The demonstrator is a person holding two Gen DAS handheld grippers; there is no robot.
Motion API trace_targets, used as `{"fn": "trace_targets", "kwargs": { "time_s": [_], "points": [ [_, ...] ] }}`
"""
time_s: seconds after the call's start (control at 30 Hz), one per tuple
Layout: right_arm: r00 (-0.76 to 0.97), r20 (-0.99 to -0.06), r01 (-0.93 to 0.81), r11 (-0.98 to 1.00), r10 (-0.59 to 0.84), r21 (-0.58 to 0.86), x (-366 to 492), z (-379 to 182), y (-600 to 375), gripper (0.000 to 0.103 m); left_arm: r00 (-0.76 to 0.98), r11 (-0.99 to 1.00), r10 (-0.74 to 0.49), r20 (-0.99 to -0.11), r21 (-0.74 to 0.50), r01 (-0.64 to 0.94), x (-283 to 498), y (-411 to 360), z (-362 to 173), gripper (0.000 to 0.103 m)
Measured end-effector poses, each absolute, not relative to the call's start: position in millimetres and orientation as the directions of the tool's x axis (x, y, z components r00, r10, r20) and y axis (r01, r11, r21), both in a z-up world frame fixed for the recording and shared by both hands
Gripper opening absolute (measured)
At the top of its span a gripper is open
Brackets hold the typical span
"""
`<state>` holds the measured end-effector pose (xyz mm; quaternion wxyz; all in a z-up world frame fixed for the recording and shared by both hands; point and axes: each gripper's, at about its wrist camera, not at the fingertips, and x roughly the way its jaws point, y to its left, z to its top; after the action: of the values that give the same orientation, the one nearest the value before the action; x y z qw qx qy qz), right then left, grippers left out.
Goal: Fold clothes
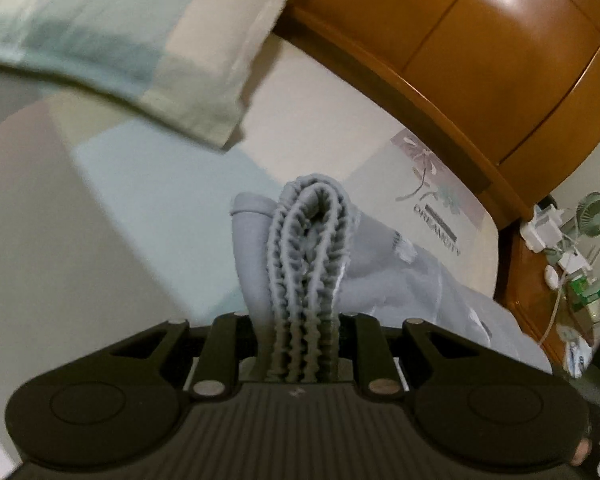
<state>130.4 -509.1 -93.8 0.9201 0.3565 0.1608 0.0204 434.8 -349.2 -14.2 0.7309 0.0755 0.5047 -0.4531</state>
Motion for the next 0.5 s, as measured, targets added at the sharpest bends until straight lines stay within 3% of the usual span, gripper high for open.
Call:
{"fn": "trace_targets", "kwargs": {
  "time_s": [0.33, 0.5],
  "points": [
    [0.957, -0.288, 0.174, 0.725, 0.035, 0.667, 138.9, -115.8, -522.6, 0.014, 0.070, 0.512, -0.477, -0.876, -0.212, 0.832, 467.5, -475.7, -11.2, 0.018],
    [0.950, -0.313, 0.206, 0.729, 0.012, 0.653, 143.5, -128.6, -526.5, 0.014, 0.071, 0.531, -0.471, -0.879, -0.219, 0.819, 480.9, -484.3, -25.5, 0.018]
  ]
}}
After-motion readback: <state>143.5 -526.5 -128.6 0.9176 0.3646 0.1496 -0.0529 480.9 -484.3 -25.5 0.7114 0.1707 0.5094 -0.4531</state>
